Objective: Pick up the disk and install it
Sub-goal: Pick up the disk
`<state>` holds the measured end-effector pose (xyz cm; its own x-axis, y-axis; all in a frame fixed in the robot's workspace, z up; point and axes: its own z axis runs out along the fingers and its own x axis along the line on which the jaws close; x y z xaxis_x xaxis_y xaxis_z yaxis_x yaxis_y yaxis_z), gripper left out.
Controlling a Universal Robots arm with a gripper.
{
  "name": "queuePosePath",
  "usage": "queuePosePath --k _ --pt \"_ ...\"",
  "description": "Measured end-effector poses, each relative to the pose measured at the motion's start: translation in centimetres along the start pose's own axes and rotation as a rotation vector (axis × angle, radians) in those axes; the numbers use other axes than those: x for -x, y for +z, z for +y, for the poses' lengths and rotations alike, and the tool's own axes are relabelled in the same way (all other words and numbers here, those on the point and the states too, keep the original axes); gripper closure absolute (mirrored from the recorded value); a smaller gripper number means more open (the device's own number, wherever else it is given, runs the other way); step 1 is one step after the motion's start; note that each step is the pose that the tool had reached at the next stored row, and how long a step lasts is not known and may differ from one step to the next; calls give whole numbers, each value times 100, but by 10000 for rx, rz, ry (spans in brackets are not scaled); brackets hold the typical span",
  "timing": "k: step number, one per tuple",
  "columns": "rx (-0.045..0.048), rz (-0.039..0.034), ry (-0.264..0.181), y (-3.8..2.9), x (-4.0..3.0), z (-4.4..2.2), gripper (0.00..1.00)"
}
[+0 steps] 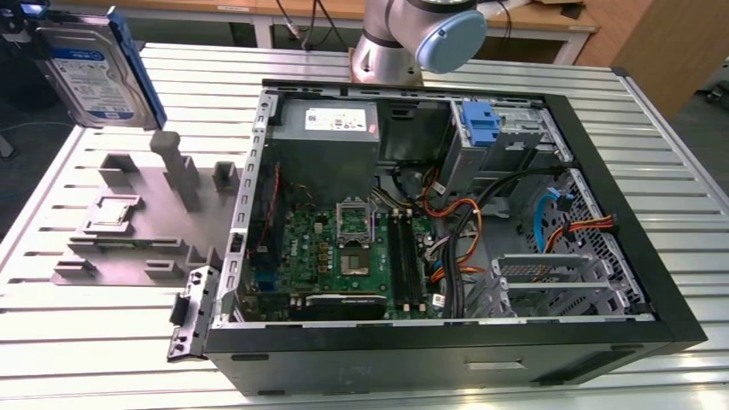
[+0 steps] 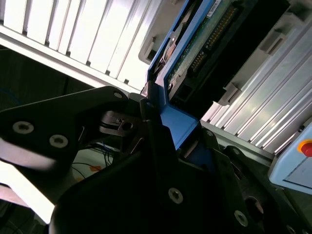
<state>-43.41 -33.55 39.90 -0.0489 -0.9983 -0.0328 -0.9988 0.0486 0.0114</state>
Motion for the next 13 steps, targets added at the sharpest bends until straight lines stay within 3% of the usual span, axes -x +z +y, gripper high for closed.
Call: queuePosePath --k 13 --pt "0 -3 -1 -122 4 2 63"
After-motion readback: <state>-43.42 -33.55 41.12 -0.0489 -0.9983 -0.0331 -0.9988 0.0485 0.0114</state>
